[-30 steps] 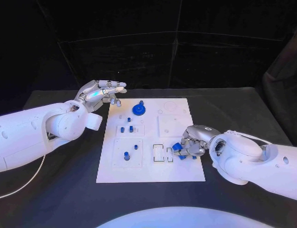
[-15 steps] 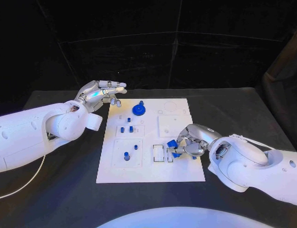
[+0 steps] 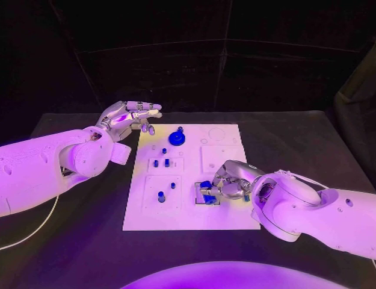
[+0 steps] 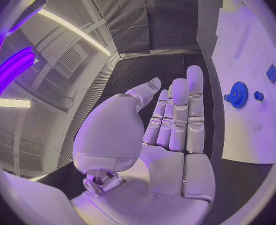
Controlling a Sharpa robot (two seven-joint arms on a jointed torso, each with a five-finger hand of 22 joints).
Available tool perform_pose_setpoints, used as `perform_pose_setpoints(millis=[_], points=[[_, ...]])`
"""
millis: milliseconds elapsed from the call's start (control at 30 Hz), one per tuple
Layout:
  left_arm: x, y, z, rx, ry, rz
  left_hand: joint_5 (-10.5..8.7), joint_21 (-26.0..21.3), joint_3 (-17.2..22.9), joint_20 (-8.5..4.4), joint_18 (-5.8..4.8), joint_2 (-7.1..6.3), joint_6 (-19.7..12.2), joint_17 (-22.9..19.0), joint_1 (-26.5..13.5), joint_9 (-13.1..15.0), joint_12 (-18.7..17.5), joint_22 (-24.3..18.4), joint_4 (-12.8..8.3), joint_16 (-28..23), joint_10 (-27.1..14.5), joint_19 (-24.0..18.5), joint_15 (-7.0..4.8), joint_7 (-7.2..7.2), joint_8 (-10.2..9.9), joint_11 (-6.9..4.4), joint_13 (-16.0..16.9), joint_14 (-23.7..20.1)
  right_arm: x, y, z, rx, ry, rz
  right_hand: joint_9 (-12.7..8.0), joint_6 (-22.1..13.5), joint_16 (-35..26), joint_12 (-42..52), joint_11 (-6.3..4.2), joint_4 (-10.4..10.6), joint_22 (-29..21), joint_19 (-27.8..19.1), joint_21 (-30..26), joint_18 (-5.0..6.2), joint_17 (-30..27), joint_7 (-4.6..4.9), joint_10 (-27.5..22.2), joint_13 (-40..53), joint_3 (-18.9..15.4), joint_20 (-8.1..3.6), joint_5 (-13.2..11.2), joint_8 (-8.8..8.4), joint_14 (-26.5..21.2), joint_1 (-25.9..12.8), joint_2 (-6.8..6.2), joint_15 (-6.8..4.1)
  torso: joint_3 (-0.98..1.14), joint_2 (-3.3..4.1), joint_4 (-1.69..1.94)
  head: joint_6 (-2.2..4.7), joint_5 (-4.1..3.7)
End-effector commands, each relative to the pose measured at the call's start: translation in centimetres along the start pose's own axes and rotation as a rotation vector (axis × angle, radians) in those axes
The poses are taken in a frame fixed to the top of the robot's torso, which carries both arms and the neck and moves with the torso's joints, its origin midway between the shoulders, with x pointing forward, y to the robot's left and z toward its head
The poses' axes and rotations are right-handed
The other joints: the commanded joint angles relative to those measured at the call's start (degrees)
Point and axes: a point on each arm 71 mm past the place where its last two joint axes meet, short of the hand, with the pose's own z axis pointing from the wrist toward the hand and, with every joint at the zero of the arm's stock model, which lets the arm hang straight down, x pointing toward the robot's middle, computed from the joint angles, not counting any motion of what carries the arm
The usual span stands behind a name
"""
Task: Assemble the parts on the task board
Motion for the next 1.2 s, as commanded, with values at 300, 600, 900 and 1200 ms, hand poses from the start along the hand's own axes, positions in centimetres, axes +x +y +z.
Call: perform_pose_setpoints(millis=[300, 600, 900, 1200], points=[[0.25, -0.13, 0.07, 0.002, 0.016, -0.009, -0.17, -0.3, -0.3, 0.09, 0.77, 0.12, -0.2, -0.1, 0.3, -0.1, 0.2, -0.1, 0.1, -0.2, -0.3, -0.2, -0.1, 0.23, 0.4, -0.04, -0.1, -0.4, 0.21, 0.09, 0.71, 0.027, 0.005, -0.037, 1.0, 0.5, -0.4, -2.5, -0.16, 0.0, 6.5, -0.1, -0.1, -0.35, 0.3, 0.1, -0.4, -1.1, -3.9, -0.44, -12.3, -0.59, 3.2, -4.9, -1.29, -0.33, 0.04, 0.01, -0.11, -0.05, 0.29], [0.24, -0.13, 0.07, 0.001, 0.017, -0.009, -0.17, -0.3, -0.3, 0.09, 0.77, 0.12, -0.2, -0.1, 0.3, -0.1, 0.2, -0.1, 0.1, -0.2, -0.3, -0.2, -0.1, 0.23, 0.4, -0.04, -0.1, -0.4, -0.1, 0.19, 0.83, 0.012, -0.043, -0.069, 1.9, -0.9, -1.4, -11.1, 0.42, 0.4, 4.8, -1.4, -1.3, 0.08, -0.9, 0.73, -3.5, -7.1, 1.3, -0.02, -19.0, -1.87, 2.9, -13.9, -12.35, 0.14, 0.12, 0.03, -0.15, 0.03, 0.14], [0.23, -0.11, 0.1, 0.0, 0.018, -0.009, -0.17, -0.4, -0.4, 0.12, 0.76, 0.11, -0.3, -0.2, 0.3, -0.1, 0.3, -0.1, 0.1, -0.1, -0.4, -0.2, -0.07, 0.27, 0.4, -0.01, -0.1, -0.5, 0.13, 0.72, 0.51, -0.02, -0.015, -0.092, 2.7, -0.8, -1.2, -11.6, 0.43, -1.6, 5.2, -1.0, -1.1, -0.01, -0.2, 0.74, -2.9, -7.1, 4.8, 0.12, -18.4, -2.04, 3.1, -1.9, -9.22, 0.21, 0.13, 0.06, -0.18, -0.17, 0.03], [0.19, -0.08, 0.12, -0.002, 0.017, -0.009, -0.17, -0.4, -0.4, 0.12, 0.76, 0.11, -0.3, -0.2, 0.3, -0.1, 0.3, -0.1, 0.1, -0.1, -0.4, -0.2, -0.07, 0.27, 0.4, -0.01, -0.1, -0.5, -0.06, 0.61, 0.35, -0.028, -0.029, -0.13, 3.4, -0.6, -1.2, -11.1, 0.3, -5.9, 5.5, -0.8, -1.0, -0.09, 0.1, 0.7, -2.4, -6.4, 5.6, -0.01, -16.6, -2.05, 3.1, 6.5, -6.77, 0.09, 0.14, 0.05, -0.15, -0.24, -0.1]])
